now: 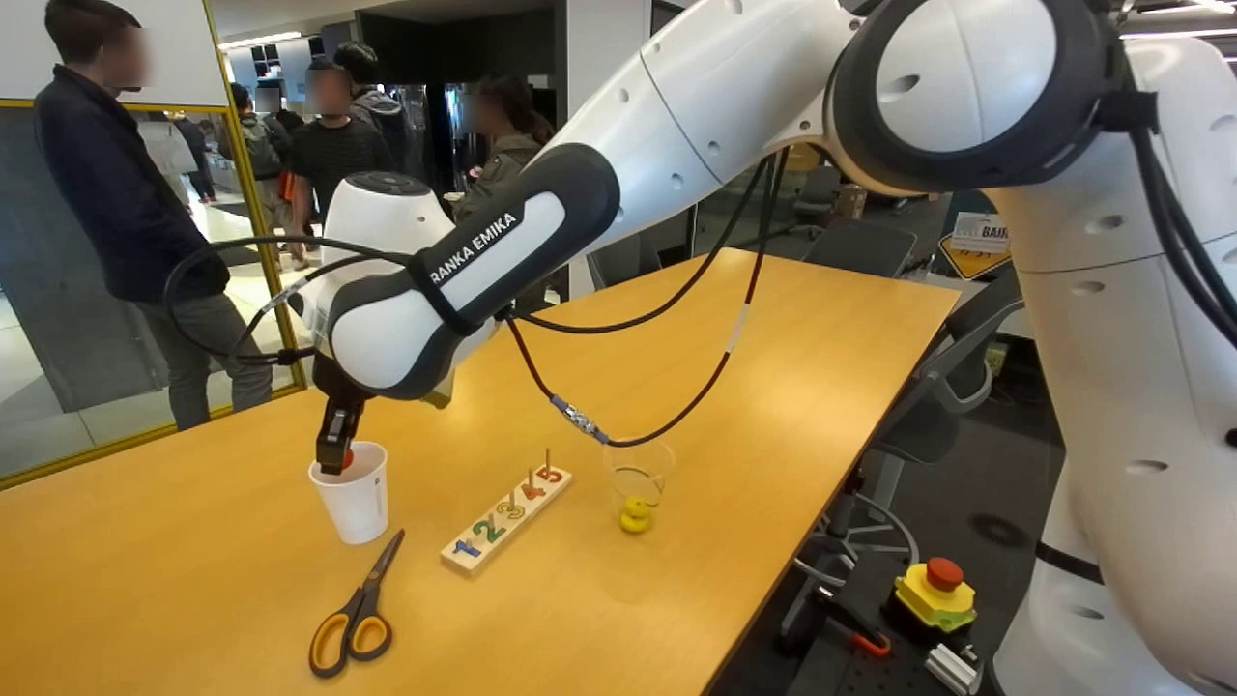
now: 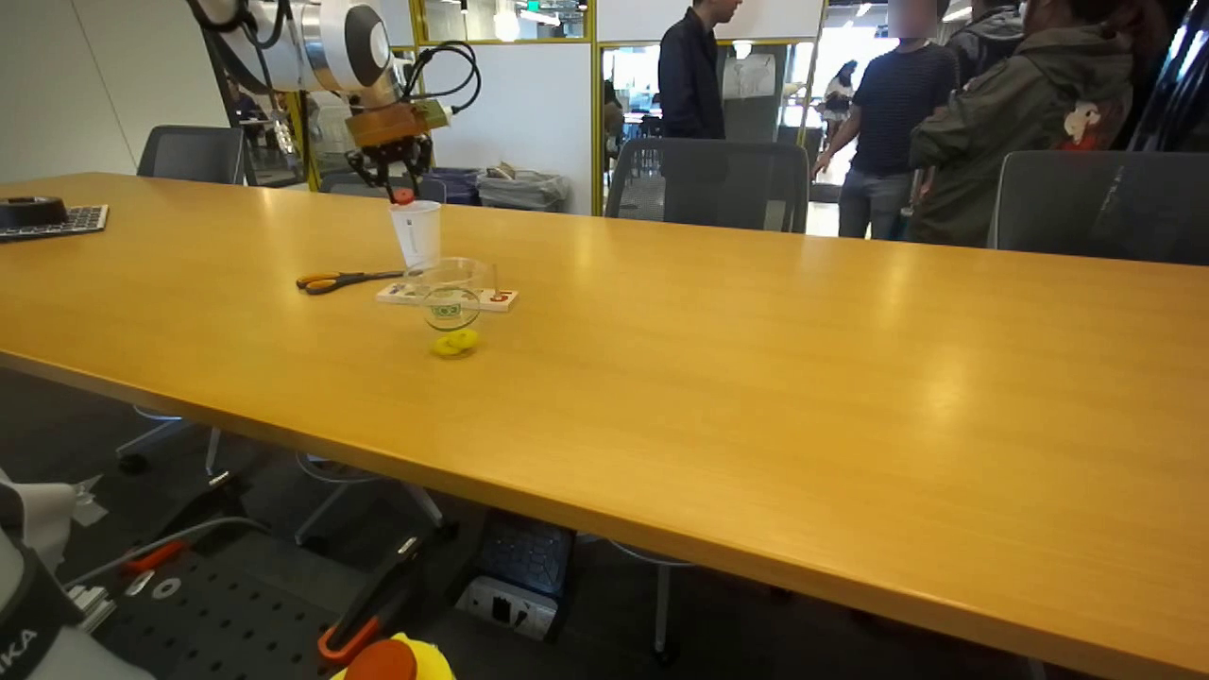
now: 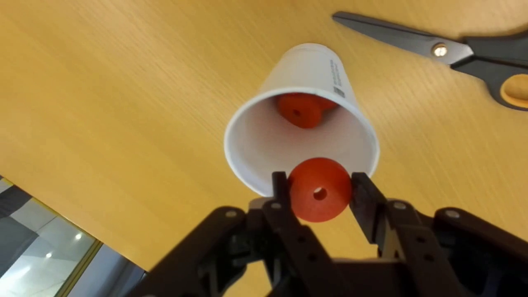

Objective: Put the yellow discs in the clear cup and the orange discs into the white cup

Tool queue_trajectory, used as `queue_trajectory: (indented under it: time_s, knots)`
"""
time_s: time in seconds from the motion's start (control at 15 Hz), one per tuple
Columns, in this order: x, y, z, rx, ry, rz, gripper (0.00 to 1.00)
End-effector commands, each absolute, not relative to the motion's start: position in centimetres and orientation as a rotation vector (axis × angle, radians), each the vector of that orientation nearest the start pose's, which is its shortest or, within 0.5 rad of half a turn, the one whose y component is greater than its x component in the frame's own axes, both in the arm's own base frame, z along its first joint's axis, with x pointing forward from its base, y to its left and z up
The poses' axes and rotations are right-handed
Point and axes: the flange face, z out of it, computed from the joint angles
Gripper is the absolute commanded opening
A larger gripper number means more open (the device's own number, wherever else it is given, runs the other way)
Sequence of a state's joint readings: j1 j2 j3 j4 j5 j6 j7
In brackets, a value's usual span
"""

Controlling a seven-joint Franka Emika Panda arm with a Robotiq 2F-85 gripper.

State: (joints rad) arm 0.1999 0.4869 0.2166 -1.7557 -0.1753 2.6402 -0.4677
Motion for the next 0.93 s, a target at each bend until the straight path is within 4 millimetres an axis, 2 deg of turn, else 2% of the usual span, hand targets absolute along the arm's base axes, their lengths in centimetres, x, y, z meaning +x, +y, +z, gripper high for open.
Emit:
queue_trajectory:
  time_s: [0.0,0.13,0.2,0.27,0.33,0.4,0.6,0.67,0.87]
  knots:
    - [66.4,26.3,34.0,-2.770,-1.446,-0.714,0.17]
    - [66.9,26.0,33.7,-2.784,-1.441,-0.703,0.18]
    - [67.0,25.9,33.7,-2.790,-1.440,-0.686,0.30]
    - [67.1,25.8,33.8,-2.800,-1.423,-0.668,0.67]
    - [67.1,25.7,34.0,-2.805,-1.419,-0.641,0.68]
    - [67.1,25.6,34.2,-2.807,-1.418,-0.619,0.74]
    - [66.7,24.8,35.9,-2.842,-1.405,-0.485,0.97]
    - [66.6,24.4,36.5,-2.860,-1.392,-0.450,1.00]
    - [65.4,21.9,39.7,-2.945,-1.312,-0.365,1.00]
